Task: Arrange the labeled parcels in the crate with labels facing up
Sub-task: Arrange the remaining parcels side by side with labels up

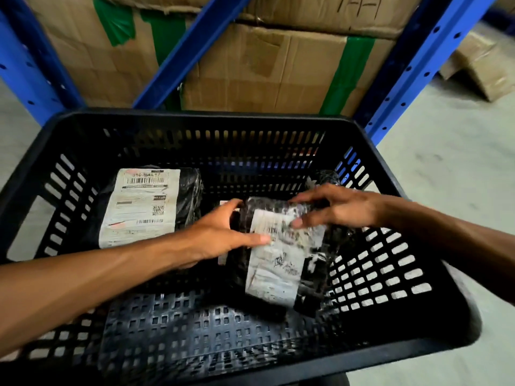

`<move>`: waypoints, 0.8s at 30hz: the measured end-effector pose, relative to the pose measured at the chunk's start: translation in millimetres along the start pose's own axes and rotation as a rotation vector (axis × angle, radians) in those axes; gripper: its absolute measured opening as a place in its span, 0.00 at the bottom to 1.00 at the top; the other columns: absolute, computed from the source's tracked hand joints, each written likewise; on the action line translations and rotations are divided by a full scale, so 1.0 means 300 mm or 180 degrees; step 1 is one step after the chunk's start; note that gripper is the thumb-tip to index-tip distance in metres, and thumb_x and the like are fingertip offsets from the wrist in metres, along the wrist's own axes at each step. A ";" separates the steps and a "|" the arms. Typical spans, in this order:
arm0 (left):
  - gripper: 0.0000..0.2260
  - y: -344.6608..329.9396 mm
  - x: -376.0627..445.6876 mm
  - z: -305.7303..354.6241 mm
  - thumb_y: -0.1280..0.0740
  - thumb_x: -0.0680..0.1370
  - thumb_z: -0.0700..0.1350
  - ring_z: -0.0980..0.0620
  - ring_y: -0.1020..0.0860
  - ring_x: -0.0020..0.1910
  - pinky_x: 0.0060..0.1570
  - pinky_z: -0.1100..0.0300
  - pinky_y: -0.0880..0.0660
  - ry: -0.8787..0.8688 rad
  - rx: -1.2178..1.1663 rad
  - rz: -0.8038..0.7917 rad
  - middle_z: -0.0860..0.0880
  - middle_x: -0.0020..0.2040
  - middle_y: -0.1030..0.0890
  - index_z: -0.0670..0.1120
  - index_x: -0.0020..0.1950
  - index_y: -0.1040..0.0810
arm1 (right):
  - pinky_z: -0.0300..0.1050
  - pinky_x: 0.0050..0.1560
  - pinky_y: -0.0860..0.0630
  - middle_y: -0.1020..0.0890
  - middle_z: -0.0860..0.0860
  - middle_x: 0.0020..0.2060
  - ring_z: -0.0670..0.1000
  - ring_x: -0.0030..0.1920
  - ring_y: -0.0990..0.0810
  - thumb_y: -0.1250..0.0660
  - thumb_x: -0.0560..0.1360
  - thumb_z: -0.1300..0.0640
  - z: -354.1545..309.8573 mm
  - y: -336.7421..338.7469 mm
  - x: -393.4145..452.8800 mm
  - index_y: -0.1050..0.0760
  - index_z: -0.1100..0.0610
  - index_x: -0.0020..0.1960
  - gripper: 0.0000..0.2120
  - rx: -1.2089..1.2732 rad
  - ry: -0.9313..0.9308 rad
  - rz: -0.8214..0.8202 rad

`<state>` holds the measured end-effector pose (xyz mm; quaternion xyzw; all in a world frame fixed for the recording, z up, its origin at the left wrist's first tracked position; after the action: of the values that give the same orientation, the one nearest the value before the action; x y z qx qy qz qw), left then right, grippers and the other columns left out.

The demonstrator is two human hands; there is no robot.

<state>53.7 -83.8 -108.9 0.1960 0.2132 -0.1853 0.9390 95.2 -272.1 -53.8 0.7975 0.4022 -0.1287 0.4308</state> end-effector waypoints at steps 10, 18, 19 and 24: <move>0.19 0.103 -0.023 0.054 0.26 0.68 0.57 0.61 0.18 0.50 0.49 0.67 0.25 -0.0228 -0.0658 0.1024 0.57 0.49 0.15 0.51 0.56 0.21 | 0.41 0.56 0.21 0.16 0.49 0.52 0.48 0.50 0.17 0.31 0.62 0.37 0.018 0.094 0.045 0.22 0.49 0.57 0.27 0.1318 0.0051 0.1287; 0.38 0.074 0.044 0.007 0.37 0.75 0.62 0.46 0.40 0.76 0.72 0.51 0.41 0.0382 -0.0411 0.1208 0.46 0.79 0.42 0.47 0.79 0.47 | 0.30 0.36 0.22 0.22 0.46 0.54 0.42 0.40 0.22 0.29 0.72 0.45 0.078 -0.007 0.102 0.50 0.55 0.77 0.44 0.1234 -0.0490 0.1032; 0.36 0.071 0.060 0.016 0.39 0.78 0.59 0.46 0.43 0.77 0.72 0.52 0.42 0.0419 -0.0354 0.1254 0.47 0.79 0.45 0.46 0.79 0.49 | 0.33 0.41 0.21 0.22 0.49 0.59 0.42 0.42 0.22 0.29 0.70 0.42 0.086 0.002 0.123 0.45 0.54 0.76 0.42 0.1170 -0.0544 0.1074; 0.35 0.066 0.145 0.020 0.38 0.80 0.51 0.45 0.42 0.77 0.71 0.56 0.40 0.0805 0.0005 0.1070 0.46 0.79 0.45 0.44 0.79 0.54 | 0.29 0.38 0.23 0.19 0.50 0.45 0.47 0.39 0.21 0.31 0.74 0.47 0.096 -0.033 0.271 0.31 0.58 0.63 0.23 0.0695 -0.0767 0.1021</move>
<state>100.8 -81.0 -118.9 0.2513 0.2936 -0.0001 0.9223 144.2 -248.7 -121.4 0.8721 0.1996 -0.1956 0.4018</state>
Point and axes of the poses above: each hand's wrist, its own x-axis towards the middle knuckle, its own y-axis out of the back of the hand, z = x × y, the point moved 4 cm from there along x, towards the middle knuckle
